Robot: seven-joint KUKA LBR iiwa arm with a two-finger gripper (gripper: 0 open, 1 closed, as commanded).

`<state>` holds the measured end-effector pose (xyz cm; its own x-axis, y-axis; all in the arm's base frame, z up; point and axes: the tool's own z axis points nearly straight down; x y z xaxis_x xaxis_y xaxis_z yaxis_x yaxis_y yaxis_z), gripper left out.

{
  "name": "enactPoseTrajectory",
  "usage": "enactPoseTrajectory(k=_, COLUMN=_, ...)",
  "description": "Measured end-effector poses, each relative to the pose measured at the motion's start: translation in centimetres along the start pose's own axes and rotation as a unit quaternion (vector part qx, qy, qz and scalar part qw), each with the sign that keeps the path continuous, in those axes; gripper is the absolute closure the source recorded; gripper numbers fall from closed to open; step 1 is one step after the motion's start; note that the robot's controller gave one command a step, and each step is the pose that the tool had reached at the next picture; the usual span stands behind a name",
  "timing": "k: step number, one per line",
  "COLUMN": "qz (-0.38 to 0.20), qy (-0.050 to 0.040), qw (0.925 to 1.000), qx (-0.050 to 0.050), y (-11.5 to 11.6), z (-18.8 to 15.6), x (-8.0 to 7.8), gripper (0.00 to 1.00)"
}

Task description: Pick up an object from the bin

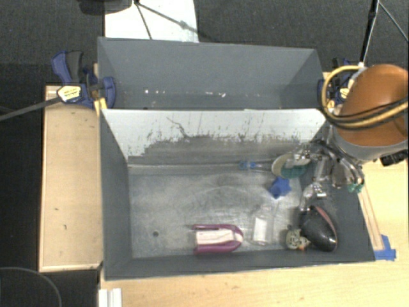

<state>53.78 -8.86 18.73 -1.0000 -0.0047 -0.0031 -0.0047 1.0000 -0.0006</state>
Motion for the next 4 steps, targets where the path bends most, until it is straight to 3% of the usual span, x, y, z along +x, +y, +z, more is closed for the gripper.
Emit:
enactPoseTrajectory(k=1, qz=-0.157, qy=-0.0014, qw=0.9876, qx=-0.001, y=6.9, z=11.2, x=0.7, gripper=0.0)
enactPoseTrajectory(k=2, qz=-0.166, qy=0.0011, qw=0.9861, qx=0.001, y=2.1, z=6.7, x=5.8, gripper=0.0)
enactPoseTrajectory(k=3, qz=0.041, qy=-0.0005, qw=0.9992, qx=-0.002, y=-0.2, z=8.3, x=2.2, gripper=0.0)
enactPoseTrajectory(k=4, qz=-0.05, qy=-0.0008, qw=0.9987, qx=-0.001, y=-1.8, z=9.7, x=1.4, gripper=0.0)
